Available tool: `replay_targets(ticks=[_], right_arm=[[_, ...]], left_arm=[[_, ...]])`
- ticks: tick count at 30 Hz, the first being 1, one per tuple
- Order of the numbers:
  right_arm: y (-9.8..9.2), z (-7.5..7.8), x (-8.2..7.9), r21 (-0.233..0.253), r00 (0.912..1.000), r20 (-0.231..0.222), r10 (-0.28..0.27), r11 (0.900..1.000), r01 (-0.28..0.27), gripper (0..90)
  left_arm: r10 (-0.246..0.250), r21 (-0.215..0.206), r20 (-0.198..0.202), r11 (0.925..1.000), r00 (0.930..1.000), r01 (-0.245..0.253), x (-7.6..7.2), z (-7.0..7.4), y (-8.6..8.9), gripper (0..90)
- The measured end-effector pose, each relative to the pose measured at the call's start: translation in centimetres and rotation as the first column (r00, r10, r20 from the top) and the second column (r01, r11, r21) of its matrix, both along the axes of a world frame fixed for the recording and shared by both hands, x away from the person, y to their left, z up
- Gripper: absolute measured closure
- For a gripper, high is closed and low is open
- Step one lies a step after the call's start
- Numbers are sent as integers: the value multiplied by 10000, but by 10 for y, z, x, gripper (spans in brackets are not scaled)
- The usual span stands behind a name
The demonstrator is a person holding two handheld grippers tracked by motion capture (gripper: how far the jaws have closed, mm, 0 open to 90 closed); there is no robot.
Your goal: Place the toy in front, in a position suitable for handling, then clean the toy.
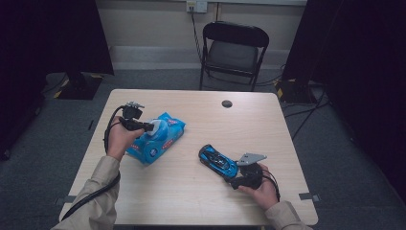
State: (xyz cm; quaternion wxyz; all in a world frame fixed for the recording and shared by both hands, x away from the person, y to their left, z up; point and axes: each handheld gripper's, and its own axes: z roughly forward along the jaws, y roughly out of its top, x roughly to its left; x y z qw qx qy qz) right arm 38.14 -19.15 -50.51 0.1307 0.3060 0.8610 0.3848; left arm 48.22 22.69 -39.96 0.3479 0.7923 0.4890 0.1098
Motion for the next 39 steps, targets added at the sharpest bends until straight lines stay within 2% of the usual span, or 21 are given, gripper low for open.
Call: replay_targets(ticks=[2, 4, 9, 17, 19, 23, 33, 36, 39], right_arm=[[0, 0, 0, 1, 10000, -2, -1, 10000, 1, 228], [0, 0, 0, 4, 10000, -6, 4, 10000, -4, 228], [0, 0, 0, 3, 10000, -4, 5, 10000, -5, 228], [0, 0, 0, 1, 10000, -5, 7, 10000, -7, 227], [0, 0, 0, 1, 10000, -3, 7, 10000, -7, 228], [0, 0, 0, 9, 10000, -4, -4, 10000, 4, 228], [0, 0, 0, 10, 10000, -1, -5, 10000, 5, 228], [0, 0, 0, 12, 10000, -1, -6, 10000, 6, 228], [0, 0, 0, 10, 10000, -2, -7, 10000, 7, 228]], left_arm=[[-2, -51, -100, 10000, 10000, 2, 0, 0, 0, 897], [24, 53, 5, 10000, 10000, -24, 1, 1, 0, 900], [22, -212, 129, 9998, 9999, -19, 4, 7, -1, 900], [-7, -171, -44, 9999, 10000, 6, 6, 17, 0, 900], [46, -122, 63, 9999, 10000, -45, 6, 19, 0, 900], [44, -129, -23, 9999, 10000, -45, 6, 26, 0, 900], [30, -48, 201, 10000, 9998, -29, 8, 47, -1, 900], [34, -206, 305, 9998, 9995, -28, 7, 55, -1, 900], [-73, -180, 358, 9998, 9993, 80, 7, 61, -2, 900]])
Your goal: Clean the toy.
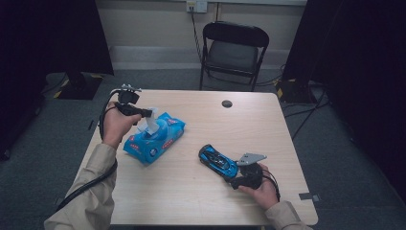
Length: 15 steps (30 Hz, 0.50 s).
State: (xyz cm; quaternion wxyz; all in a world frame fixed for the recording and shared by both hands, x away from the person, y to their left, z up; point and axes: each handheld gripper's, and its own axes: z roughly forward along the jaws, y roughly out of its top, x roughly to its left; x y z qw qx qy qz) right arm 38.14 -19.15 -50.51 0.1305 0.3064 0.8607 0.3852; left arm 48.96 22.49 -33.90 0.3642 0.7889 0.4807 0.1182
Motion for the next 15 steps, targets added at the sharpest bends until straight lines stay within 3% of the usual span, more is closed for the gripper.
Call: replay_targets(ticks=[8, 15], right_arm=[[0, 0, 0, 0, 10000, 1, -1, 10000, 1, 228], [0, 0, 0, 1, 10000, 1, 0, 10000, 0, 228]], left_arm=[[96, 62, -104, 9999, 9999, -96, 1, 14, 1, 900], [141, -40, 80, 9999, 9999, -141, 2, 30, 2, 900]])
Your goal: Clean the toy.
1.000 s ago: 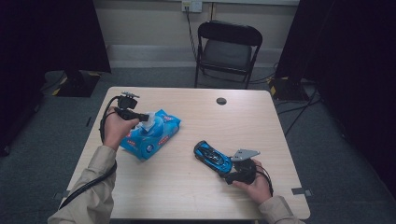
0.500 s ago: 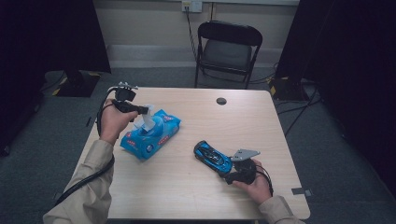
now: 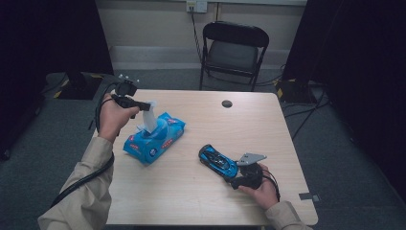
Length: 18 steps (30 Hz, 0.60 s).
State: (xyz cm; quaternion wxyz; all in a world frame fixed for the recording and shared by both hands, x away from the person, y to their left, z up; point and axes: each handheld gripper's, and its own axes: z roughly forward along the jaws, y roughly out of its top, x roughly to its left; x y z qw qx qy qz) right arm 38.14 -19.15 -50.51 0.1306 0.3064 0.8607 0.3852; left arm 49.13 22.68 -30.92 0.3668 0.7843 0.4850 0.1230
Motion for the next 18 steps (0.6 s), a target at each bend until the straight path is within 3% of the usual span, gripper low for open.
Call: replay_targets(ticks=[4, 11, 18], right_arm=[[0, 0, 0, 0, 10000, 1, 1, 10000, -1, 228], [0, 0, 0, 0, 10000, -1, 0, 10000, 0, 228], [0, 0, 0, -2, 10000, -3, 2, 10000, -2, 228]], left_arm=[[45, -326, 200, 9995, 9998, -38, 0, 10, 0, 900], [-306, -594, 426, 9977, 9986, 332, -5, 33, -4, 900], [-692, -698, 625, 9948, 9956, 736, -15, 43, -13, 900]])
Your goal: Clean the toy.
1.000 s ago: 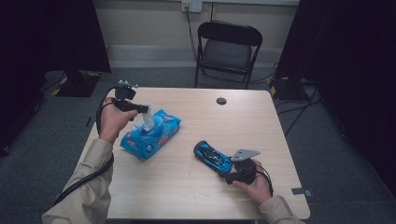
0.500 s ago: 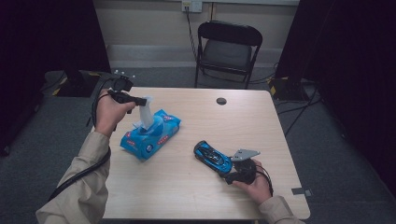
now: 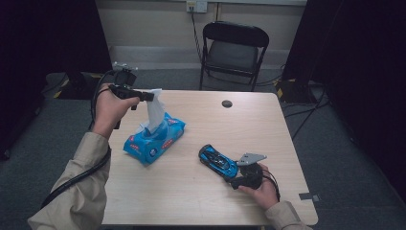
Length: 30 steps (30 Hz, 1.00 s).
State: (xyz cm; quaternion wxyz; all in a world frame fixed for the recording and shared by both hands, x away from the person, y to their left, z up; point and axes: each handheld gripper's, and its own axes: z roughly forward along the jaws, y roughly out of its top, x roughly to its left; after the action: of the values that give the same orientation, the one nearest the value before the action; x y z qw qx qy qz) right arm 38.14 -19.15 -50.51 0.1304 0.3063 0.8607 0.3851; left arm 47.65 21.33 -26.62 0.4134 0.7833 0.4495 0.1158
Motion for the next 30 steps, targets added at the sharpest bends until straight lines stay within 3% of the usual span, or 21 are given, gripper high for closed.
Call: replay_targets(ticks=[10, 18, 22, 30], right_arm=[[0, 0, 0, -1, 10000, -1, 0, 10000, 0, 228], [0, 0, 0, -2, 10000, 2, -1, 10000, 1, 227], [0, 0, 0, -2, 10000, 2, 0, 10000, 0, 227], [0, 0, 0, -1, 10000, 3, 5, 10000, -5, 227]], left_arm=[[-822, -295, 42, 9962, 9966, 823, -16, -2, -24, 900], [-1636, -293, -43, 9861, 9865, 1634, -33, -15, -49, 900], [-1940, -321, -227, 9806, 9807, 1932, -41, -31, -58, 900], [-2495, -535, -961, 9680, 9636, 2453, -55, -81, -70, 900]])
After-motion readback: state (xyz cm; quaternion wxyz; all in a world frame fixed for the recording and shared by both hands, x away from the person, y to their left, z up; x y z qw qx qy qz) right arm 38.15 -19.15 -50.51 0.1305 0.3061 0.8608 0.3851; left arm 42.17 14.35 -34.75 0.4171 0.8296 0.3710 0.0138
